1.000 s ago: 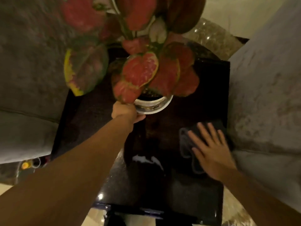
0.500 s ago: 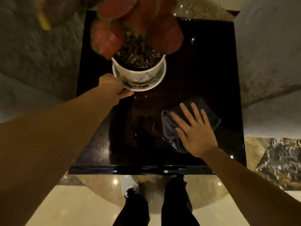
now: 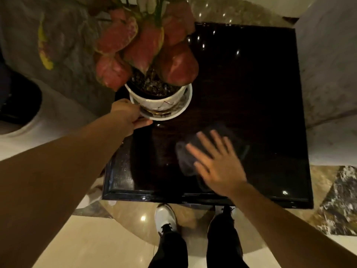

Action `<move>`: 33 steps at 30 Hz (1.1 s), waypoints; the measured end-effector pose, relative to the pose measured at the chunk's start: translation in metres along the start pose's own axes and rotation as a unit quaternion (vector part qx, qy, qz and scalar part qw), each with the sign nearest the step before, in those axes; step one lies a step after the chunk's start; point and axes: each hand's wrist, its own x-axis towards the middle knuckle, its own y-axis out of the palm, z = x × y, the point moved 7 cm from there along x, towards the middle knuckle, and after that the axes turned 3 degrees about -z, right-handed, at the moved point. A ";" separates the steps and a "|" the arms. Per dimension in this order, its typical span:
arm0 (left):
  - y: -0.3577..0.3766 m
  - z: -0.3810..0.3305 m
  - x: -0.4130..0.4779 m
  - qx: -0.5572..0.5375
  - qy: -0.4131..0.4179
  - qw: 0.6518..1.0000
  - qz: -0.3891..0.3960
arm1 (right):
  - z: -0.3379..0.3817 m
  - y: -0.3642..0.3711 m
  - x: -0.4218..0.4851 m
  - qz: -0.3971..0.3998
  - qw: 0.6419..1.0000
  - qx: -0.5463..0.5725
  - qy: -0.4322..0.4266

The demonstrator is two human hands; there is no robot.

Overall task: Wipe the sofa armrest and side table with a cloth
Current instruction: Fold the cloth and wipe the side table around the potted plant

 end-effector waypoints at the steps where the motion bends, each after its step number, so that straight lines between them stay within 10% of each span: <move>1: -0.004 0.000 0.000 0.002 -0.002 1.000 -0.001 | -0.025 -0.004 -0.003 -0.012 0.995 -0.001 0.101; 6: -0.009 0.008 0.004 -0.013 0.000 1.000 -0.010 | 0.039 -0.001 0.007 -0.088 0.830 0.094 0.543; 10: -0.007 0.012 0.003 -0.026 -0.002 1.000 -0.008 | 0.163 0.018 0.039 -0.031 0.977 0.115 0.176; 14: -0.004 0.015 -0.003 -0.012 -0.005 1.000 -0.011 | 0.111 0.009 0.007 -0.012 0.982 0.086 -0.170; 19: 0.015 0.013 -0.010 -0.002 -0.010 0.999 -0.031 | -0.096 -0.020 0.006 -0.010 0.994 0.006 0.109; 23: 0.040 0.010 -0.016 -0.013 -0.004 0.999 -0.031 | -0.074 -0.018 0.012 -0.063 0.922 0.039 0.379; 26: 0.064 0.003 -0.023 -0.013 0.003 1.000 -0.029 | 0.018 0.001 0.016 -0.024 0.993 0.089 0.076; 29: 0.084 -0.007 -0.024 0.004 0.009 0.999 -0.034 | 0.004 -0.005 -0.009 0.034 0.951 0.063 -0.302; 31: 0.094 -0.010 -0.024 0.018 0.012 0.999 -0.042 | -0.064 -0.014 0.006 0.029 0.953 0.024 -0.300; 33: 0.103 -0.011 -0.022 0.021 0.005 0.999 -0.046 | -0.145 -0.027 0.028 -0.002 0.996 0.008 -0.086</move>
